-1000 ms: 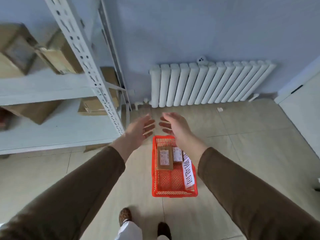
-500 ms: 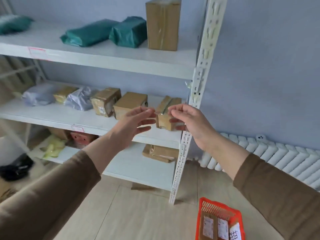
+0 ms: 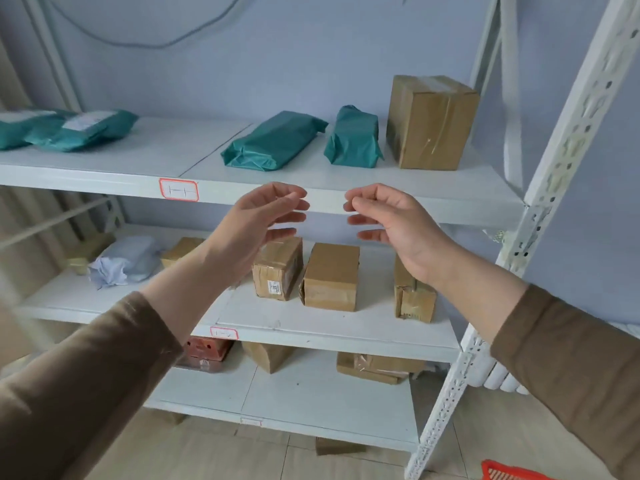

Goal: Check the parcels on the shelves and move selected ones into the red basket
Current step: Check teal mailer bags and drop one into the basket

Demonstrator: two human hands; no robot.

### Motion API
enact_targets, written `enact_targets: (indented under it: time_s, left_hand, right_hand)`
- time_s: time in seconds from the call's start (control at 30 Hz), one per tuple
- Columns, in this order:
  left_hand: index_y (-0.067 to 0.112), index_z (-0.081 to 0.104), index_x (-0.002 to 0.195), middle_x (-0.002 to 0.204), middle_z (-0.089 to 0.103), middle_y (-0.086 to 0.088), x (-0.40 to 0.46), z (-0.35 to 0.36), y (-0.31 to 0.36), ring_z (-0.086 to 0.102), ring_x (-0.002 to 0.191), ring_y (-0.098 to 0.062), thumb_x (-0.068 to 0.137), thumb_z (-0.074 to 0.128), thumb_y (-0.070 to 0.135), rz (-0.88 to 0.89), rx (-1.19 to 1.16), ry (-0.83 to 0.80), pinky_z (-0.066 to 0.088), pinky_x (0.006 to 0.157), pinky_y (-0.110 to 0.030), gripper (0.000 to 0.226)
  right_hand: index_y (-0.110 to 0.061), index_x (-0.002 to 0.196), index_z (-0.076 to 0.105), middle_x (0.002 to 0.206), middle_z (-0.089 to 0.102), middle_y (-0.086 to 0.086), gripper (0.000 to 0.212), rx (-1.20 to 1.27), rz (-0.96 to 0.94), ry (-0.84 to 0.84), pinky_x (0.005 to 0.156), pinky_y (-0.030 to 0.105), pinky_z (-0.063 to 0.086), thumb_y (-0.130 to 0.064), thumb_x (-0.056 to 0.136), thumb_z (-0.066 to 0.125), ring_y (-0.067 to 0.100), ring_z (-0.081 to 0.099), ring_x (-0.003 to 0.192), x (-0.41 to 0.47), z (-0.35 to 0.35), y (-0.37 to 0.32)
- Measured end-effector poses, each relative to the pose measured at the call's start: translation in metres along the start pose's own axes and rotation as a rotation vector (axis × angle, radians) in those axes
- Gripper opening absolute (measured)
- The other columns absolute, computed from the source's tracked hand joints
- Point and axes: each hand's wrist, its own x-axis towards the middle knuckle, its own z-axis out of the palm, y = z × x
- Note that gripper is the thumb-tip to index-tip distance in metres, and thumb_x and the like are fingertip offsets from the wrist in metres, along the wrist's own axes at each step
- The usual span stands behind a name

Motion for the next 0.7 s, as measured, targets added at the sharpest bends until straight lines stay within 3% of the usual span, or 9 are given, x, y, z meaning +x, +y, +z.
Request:
enact_targets:
  time_s: [0.23, 0.33, 0.47, 0.63, 0.7]
  left_hand:
    - [0.017, 0.070, 0.115, 0.117, 0.073, 0.001, 0.095, -0.066, 0.003, 0.064, 0.115, -0.015, 0.104, 0.062, 0.025, 0.129, 0.000, 0.005, 0.047, 0.107, -0.037, 0.016]
    - [0.025, 0.073, 0.114, 0.114, 0.075, 0.010, 0.137, -0.090, 0.007, 0.065, 0.110, -0.005, 0.096, 0.069, 0.030, 0.158, 0.016, 0.048, 0.043, 0.105, -0.030, 0.019]
    - [0.026, 0.070, 0.125, 0.111, 0.075, 0.019, 0.198, -0.128, 0.010, 0.067, 0.099, 0.011, 0.102, 0.066, 0.025, 0.128, 0.068, 0.061, 0.042, 0.100, -0.020, 0.024]
    - [0.025, 0.057, 0.145, 0.145, 0.057, 0.011, 0.279, -0.167, -0.001, 0.043, 0.144, -0.013, 0.102, 0.065, 0.035, -0.026, 0.155, -0.033, 0.027, 0.124, -0.037, 0.045]
    - [0.027, 0.049, 0.152, 0.157, 0.046, 0.007, 0.310, -0.176, -0.007, 0.033, 0.151, -0.018, 0.100, 0.067, 0.040, -0.142, 0.158, -0.070, 0.026, 0.126, -0.041, 0.057]
  right_hand:
    - [-0.026, 0.127, 0.063, 0.130, 0.064, -0.009, 0.027, 0.061, -0.006, -0.013, 0.108, 0.037, 0.052, -0.033, 0.102, 0.063, 0.011, 0.062, 0.124, 0.094, 0.045, -0.015]
    - [-0.026, 0.144, 0.054, 0.145, 0.054, -0.014, 0.046, 0.072, 0.007, -0.030, 0.116, 0.038, 0.042, -0.041, 0.101, 0.062, 0.010, 0.047, 0.139, 0.142, 0.064, -0.018]
    - [-0.024, 0.157, 0.041, 0.163, 0.038, -0.011, 0.066, 0.130, 0.084, 0.041, 0.120, 0.038, 0.033, -0.047, 0.100, 0.062, 0.014, 0.034, 0.150, 0.215, 0.090, -0.024]
    - [-0.026, 0.161, 0.032, 0.167, 0.030, -0.010, 0.073, 0.094, 0.189, 0.145, 0.125, 0.040, 0.022, -0.047, 0.099, 0.063, 0.016, 0.026, 0.155, 0.283, 0.114, -0.023]
    - [-0.025, 0.160, 0.034, 0.163, 0.035, -0.010, 0.070, 0.064, 0.238, 0.197, 0.120, 0.037, 0.027, -0.046, 0.099, 0.063, 0.016, 0.031, 0.151, 0.303, 0.120, -0.020]
